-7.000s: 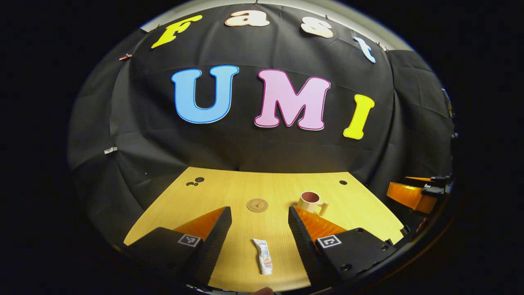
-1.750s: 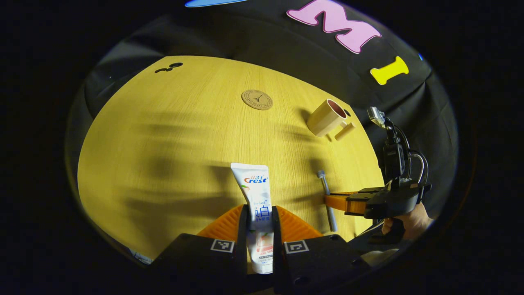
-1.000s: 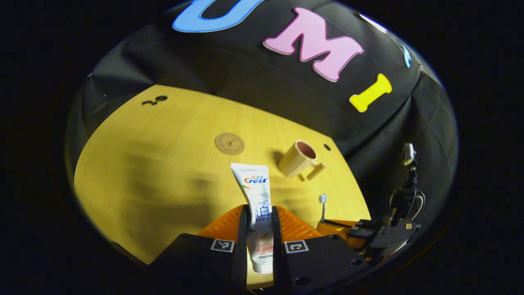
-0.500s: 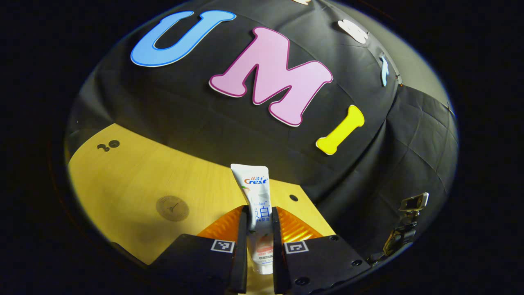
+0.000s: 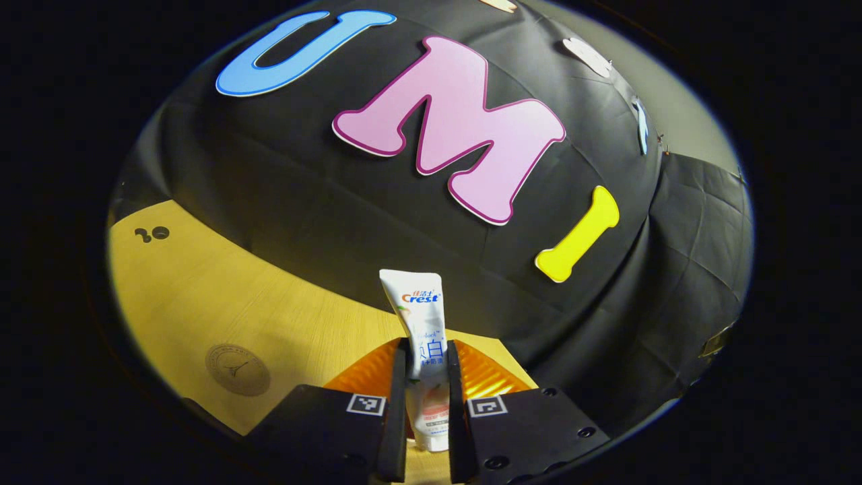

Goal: Put the toothbrush and toothpaste on the desktop into the cup, then pick up the cup and place it on the coaster on the desktop.

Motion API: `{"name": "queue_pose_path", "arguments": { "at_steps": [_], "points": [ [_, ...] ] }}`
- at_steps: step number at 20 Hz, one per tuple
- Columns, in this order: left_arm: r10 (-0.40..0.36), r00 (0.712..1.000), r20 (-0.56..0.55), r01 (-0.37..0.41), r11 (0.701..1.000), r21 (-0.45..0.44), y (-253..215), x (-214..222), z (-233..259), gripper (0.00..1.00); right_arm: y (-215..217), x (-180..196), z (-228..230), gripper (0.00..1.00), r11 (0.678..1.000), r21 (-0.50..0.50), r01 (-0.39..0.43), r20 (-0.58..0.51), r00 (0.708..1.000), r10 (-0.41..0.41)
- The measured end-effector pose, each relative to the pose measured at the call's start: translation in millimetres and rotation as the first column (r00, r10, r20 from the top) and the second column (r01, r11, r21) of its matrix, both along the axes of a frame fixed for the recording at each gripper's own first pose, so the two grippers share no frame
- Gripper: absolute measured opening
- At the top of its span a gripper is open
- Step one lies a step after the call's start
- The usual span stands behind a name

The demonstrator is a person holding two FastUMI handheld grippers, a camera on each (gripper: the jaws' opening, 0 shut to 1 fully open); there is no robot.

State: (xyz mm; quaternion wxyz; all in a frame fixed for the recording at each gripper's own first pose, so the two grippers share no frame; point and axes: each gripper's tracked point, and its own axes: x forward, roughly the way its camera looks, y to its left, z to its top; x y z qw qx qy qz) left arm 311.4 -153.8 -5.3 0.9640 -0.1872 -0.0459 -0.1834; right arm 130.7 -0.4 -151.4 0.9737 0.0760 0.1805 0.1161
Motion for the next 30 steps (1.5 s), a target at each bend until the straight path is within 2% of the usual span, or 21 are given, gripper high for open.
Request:
{"name": "queue_pose_path", "arguments": {
  "at_steps": [7, 13, 18, 21, 22, 23, 24, 25, 26, 27, 28, 29, 30],
  "points": [
    [0.071, 0.996, 0.051, -0.073, 0.997, 0.037, -3, 41, -26, 0.3, -24, 33, -6, 0.09, 0.999, 0.032, 0.027, 0.059, 0.998, -0.029],
    [0.061, 0.997, 0.038, -0.064, 0.995, 0.077, -15, 46, -58, 0.3, -41, 58, 7, 0.1, 0.994, 0.088, 0.06, 0.109, 0.992, -0.07],
    [0.043, 0.999, 0.031, -0.044, 0.997, 0.055, -19, 44, -67, 0.3, -48, 62, 16, 0.1, 0.992, 0.101, 0.071, 0.132, 0.988, -0.084],
    [0.049, 0.998, 0.031, -0.051, 0.996, 0.076, -20, 43, -70, 0.35, -52, 64, 20, 0.1, 0.992, 0.097, 0.076, 0.143, 0.986, -0.089],
    [0.054, 0.998, 0.035, -0.057, 0.994, 0.088, -20, 42, -70, 0.42, -53, 66, 23, 0.1, 0.992, 0.103, 0.078, 0.149, 0.984, -0.092],
    [0.059, 0.998, 0.038, -0.062, 0.993, 0.104, -20, 41, -71, 0.43, -55, 67, 26, 0.1, 0.991, 0.11, 0.079, 0.157, 0.983, -0.096],
    [0.064, 0.997, 0.04, -0.068, 0.991, 0.117, -19, 40, -71, 0.34, -55, 68, 31, 0.1, 0.99, 0.12, 0.08, 0.166, 0.981, -0.099],
    [0.06, 0.997, 0.044, -0.065, 0.99, 0.123, -22, 38, -71, 0.39, -54, 70, 37, 0.1, 0.989, 0.129, 0.078, 0.177, 0.979, -0.1],
    [0.059, 0.997, 0.045, -0.064, 0.99, 0.127, -23, 36, -71, 0.39, -52, 72, 42, 0.09, 0.987, 0.139, 0.075, 0.19, 0.977, -0.101],
    [0.062, 0.997, 0.046, -0.068, 0.989, 0.131, -22, 35, -71, 0.51, -51, 76, 48, 0.1, 0.986, 0.151, 0.07, 0.204, 0.974, -0.1],
    [0.065, 0.997, 0.042, -0.07, 0.988, 0.135, -22, 34, -71, 0.52, -49, 80, 57, 0.09, 0.984, 0.164, 0.065, 0.22, 0.97, -0.101],
    [0.071, 0.997, 0.039, -0.075, 0.988, 0.138, -20, 33, -72, 0.43, -48, 84, 64, 0.09, 0.981, 0.183, 0.06, 0.235, 0.967, -0.103],
    [0.074, 0.997, 0.036, -0.078, 0.987, 0.137, -17, 32, -71, 0.43, -46, 88, 73, 0.09, 0.977, 0.208, 0.051, 0.252, 0.962, -0.104]
  ]
}}
